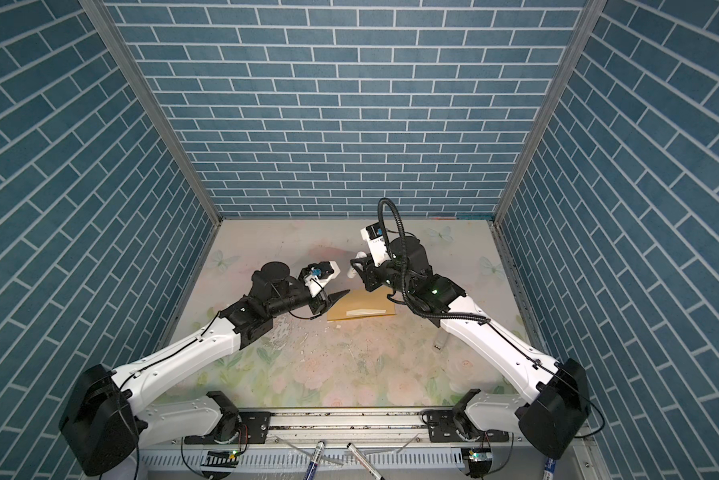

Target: Place the letter into the envelope and seal it

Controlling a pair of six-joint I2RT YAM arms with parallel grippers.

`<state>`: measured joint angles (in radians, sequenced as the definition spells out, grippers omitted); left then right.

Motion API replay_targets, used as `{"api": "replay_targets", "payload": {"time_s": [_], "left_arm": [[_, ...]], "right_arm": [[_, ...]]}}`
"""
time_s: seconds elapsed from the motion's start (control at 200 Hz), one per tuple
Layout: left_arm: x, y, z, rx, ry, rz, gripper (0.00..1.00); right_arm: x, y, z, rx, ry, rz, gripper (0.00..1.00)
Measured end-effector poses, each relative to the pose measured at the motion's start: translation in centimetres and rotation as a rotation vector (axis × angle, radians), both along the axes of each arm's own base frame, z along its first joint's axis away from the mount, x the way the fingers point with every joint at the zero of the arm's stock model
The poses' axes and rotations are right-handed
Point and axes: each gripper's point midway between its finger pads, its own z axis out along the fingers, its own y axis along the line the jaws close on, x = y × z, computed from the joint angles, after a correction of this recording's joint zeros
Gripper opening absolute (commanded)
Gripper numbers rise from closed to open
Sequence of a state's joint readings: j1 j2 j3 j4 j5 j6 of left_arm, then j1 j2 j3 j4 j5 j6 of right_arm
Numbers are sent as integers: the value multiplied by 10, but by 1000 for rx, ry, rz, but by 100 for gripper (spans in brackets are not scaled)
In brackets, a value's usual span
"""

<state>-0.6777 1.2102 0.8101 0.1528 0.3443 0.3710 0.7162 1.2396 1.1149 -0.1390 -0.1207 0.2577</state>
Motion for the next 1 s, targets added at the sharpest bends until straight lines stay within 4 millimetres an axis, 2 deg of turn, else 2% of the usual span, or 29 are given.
{"api": "replay_targets", "payload": {"time_s": [0.13,0.245,0.34,0.44,0.58,0.75,0.91,1.0], "left_arm": [[-9,-7,-26,110,15,-30,73],[-11,-16,-59,198,50,-50,73],[-12,-24,-87,272,82,-66,73],[-10,-34,-109,341,99,-81,71],[-2,-46,-133,421,100,-79,66],[0,-56,-154,488,100,-85,59],[-3,-58,-172,536,108,-91,51],[-4,-58,-182,558,115,-87,42]], "right_arm": [[17,-40,-14,-50,-3,-161,0],[27,-67,-43,-111,36,-260,0],[28,-81,-64,-152,71,-302,0],[28,-87,-73,-171,85,-319,0],[28,-90,-72,-168,81,-328,0],[29,-93,-65,-152,64,-336,0],[29,-95,-69,-154,67,-340,0],[29,-95,-71,-155,70,-342,0]]}}
